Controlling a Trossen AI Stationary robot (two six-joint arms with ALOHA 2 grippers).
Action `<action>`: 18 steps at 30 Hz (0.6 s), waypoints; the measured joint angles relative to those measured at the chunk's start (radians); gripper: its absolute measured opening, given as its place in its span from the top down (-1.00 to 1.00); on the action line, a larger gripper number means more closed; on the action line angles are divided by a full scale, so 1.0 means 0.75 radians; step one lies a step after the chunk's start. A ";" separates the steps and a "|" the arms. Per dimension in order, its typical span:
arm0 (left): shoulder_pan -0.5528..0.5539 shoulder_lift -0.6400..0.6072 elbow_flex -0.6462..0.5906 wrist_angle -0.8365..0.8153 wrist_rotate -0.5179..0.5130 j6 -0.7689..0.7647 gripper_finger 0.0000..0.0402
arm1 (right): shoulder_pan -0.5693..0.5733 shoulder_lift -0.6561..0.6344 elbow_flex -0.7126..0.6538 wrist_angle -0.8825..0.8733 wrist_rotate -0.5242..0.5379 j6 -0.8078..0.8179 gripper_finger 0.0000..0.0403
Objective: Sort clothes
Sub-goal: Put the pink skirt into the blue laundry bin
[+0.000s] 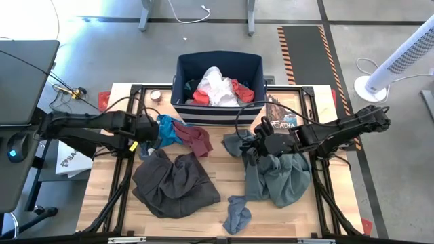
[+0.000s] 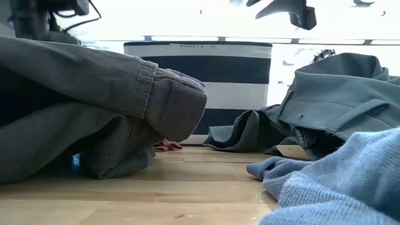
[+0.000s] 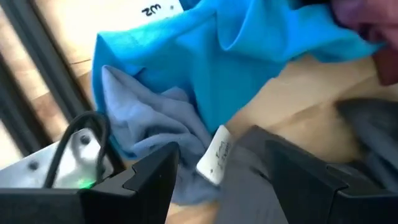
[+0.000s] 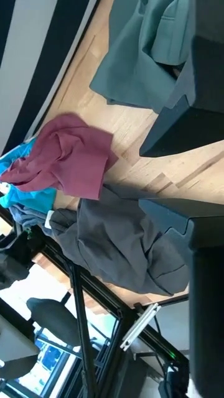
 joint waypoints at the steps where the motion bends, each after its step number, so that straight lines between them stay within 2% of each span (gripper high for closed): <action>1: 0.000 0.000 -0.024 0.037 -0.008 -0.001 -0.18 | 0.000 0.000 0.000 0.000 -0.001 0.000 0.43; 9: 0.002 0.015 -0.144 0.164 -0.125 0.012 -0.13 | 0.000 0.001 0.000 -0.001 -0.011 0.006 0.43; 14: 0.003 0.058 -0.172 0.214 -0.168 0.183 -0.03 | 0.000 0.001 0.000 0.000 -0.023 0.006 0.43; 18: 0.003 0.098 -0.173 0.220 -0.099 0.385 0.00 | 0.000 0.001 0.000 0.000 -0.025 0.006 0.43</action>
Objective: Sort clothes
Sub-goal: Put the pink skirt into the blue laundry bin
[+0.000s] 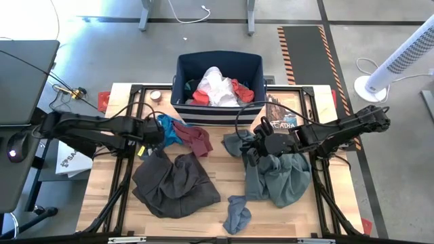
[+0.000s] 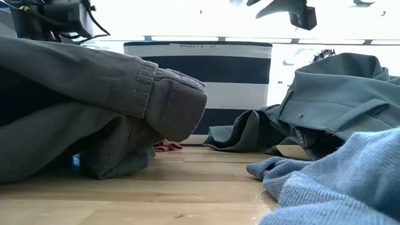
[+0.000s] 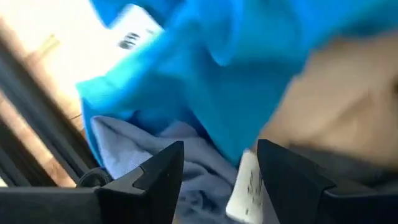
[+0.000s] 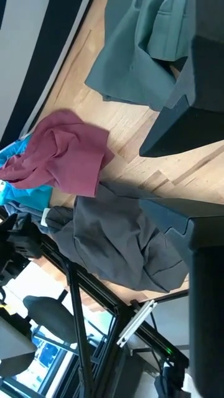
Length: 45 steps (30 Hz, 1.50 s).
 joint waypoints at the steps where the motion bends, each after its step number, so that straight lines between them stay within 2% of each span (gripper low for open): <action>1: 0.000 0.014 0.000 0.001 0.036 0.061 0.01 | 0.000 0.000 0.000 0.000 0.000 0.000 0.43; 5: 0.000 0.078 0.000 0.001 0.186 0.277 0.02 | 0.000 0.000 0.000 0.001 0.001 0.000 0.43; 8: -0.001 0.132 0.000 0.002 0.238 0.316 0.02 | 0.000 0.000 0.000 0.001 0.001 0.000 0.43; 16: 0.000 0.258 0.002 -0.007 0.146 0.260 0.02 | 0.000 0.000 0.000 0.001 0.001 0.026 0.43; 21: 0.000 0.294 0.026 0.012 0.146 0.162 0.02 | 0.002 0.000 0.000 0.001 0.000 0.036 0.43; 24: -0.013 0.269 0.076 0.109 0.155 0.229 0.02 | 0.002 0.000 0.000 0.001 -0.001 0.036 0.43; 28: -0.033 0.235 0.179 0.267 0.150 0.449 0.02 | 0.001 0.000 0.000 0.001 -0.004 0.036 0.43; 35: -0.144 0.231 0.249 0.648 0.185 1.087 0.02 | 0.001 0.000 0.000 -0.009 -0.006 0.026 0.43; 41: -0.168 0.286 0.249 0.798 0.116 1.353 0.02 | 0.001 0.000 0.000 -0.009 -0.006 0.026 0.43; 45: -0.169 0.370 0.249 0.856 0.225 1.552 0.02 | 0.001 0.000 0.000 -0.009 -0.006 0.025 0.43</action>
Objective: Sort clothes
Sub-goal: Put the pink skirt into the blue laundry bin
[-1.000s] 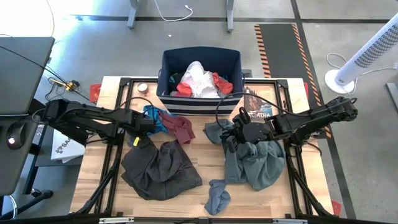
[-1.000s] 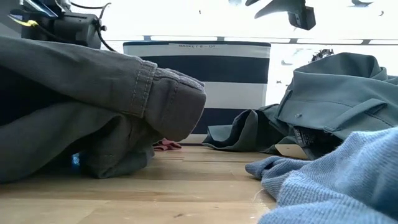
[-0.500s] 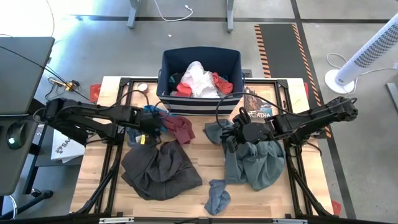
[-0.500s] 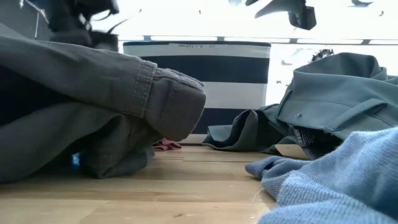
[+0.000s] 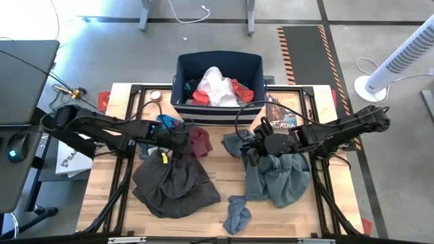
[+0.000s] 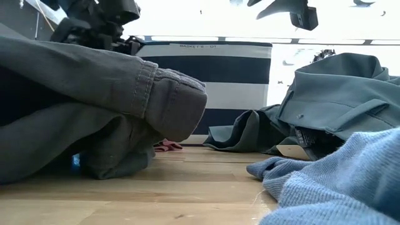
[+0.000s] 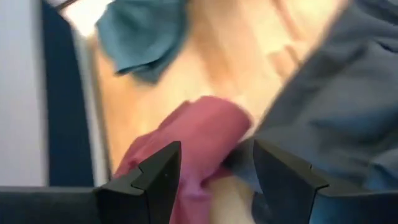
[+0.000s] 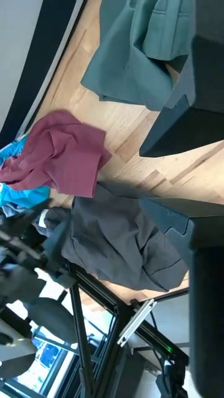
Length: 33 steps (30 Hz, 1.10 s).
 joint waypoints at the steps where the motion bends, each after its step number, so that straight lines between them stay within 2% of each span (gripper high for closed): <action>1: 0.000 0.022 0.000 0.009 0.016 0.052 0.02 | 0.000 0.000 0.000 0.000 0.000 0.000 0.43; 3: -0.001 0.071 0.000 0.009 -0.012 0.128 0.02 | 0.000 0.000 0.000 0.000 0.000 0.001 0.43; 7: 0.001 0.144 -0.002 0.023 -0.226 0.254 0.02 | 0.000 0.000 0.000 0.000 0.000 0.007 0.43; 9: 0.001 0.171 -0.002 0.057 -0.280 0.318 0.02 | 0.000 0.000 0.000 0.000 -0.004 0.010 0.43; 14: 0.000 0.213 -0.002 0.138 -0.202 0.448 0.02 | 0.001 0.000 0.000 0.001 -0.039 0.019 0.43; 17: 0.000 0.224 -0.002 0.145 -0.137 0.471 0.02 | 0.001 0.000 0.000 0.001 -0.051 0.036 0.43; 22: 0.000 0.255 -0.002 0.153 -0.107 0.473 0.05 | 0.001 0.000 0.000 0.001 -0.059 0.036 0.43; 27: -0.001 0.270 -0.002 0.172 -0.096 0.357 0.31 | 0.001 0.000 0.000 0.001 -0.059 0.036 0.43; 33: -0.007 0.274 -0.001 0.190 -0.109 0.243 0.89 | 0.001 0.000 0.000 0.001 -0.059 0.036 0.43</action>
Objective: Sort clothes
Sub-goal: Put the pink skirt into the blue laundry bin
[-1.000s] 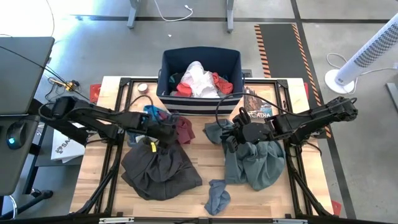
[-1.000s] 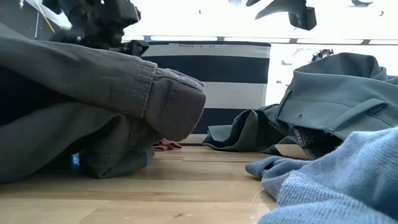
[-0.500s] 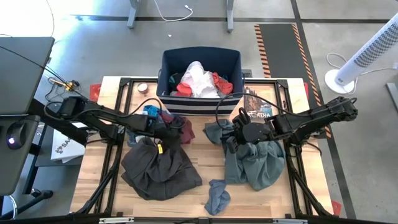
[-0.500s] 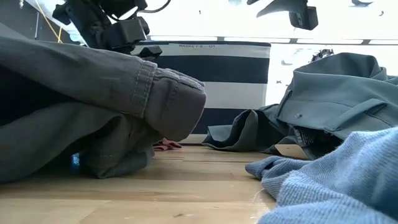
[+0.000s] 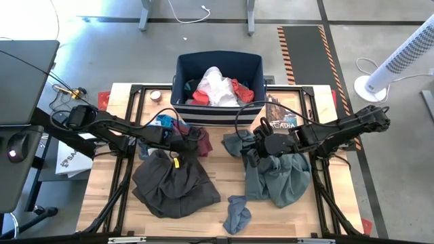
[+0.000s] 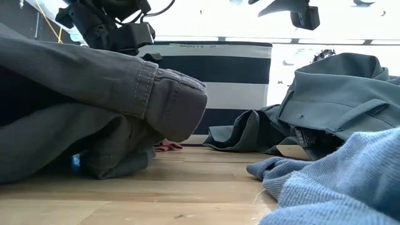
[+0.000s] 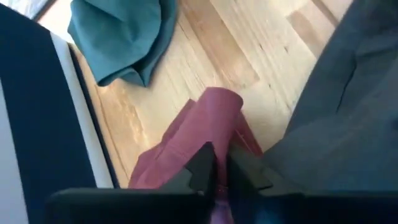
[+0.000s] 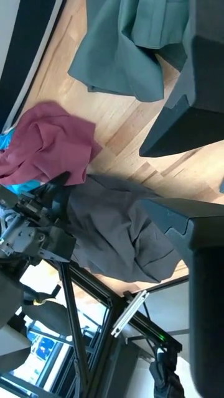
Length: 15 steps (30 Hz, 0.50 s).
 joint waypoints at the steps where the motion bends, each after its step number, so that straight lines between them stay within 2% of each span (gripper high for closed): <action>1: -0.003 0.000 0.003 -0.006 0.002 -0.027 0.94 | 0.000 0.000 0.000 0.000 0.000 0.001 0.43; 7: -0.015 -0.009 0.121 -0.024 -0.018 -0.120 0.95 | 0.000 0.000 0.000 0.025 0.000 -0.054 0.43; 11: -0.030 -0.016 0.275 -0.018 -0.071 -0.136 0.97 | 0.000 0.000 0.000 0.085 -0.046 -0.246 0.43; 15: -0.047 -0.033 0.462 -0.064 -0.014 -0.155 0.97 | 0.000 0.000 0.000 0.108 -0.153 -0.468 0.43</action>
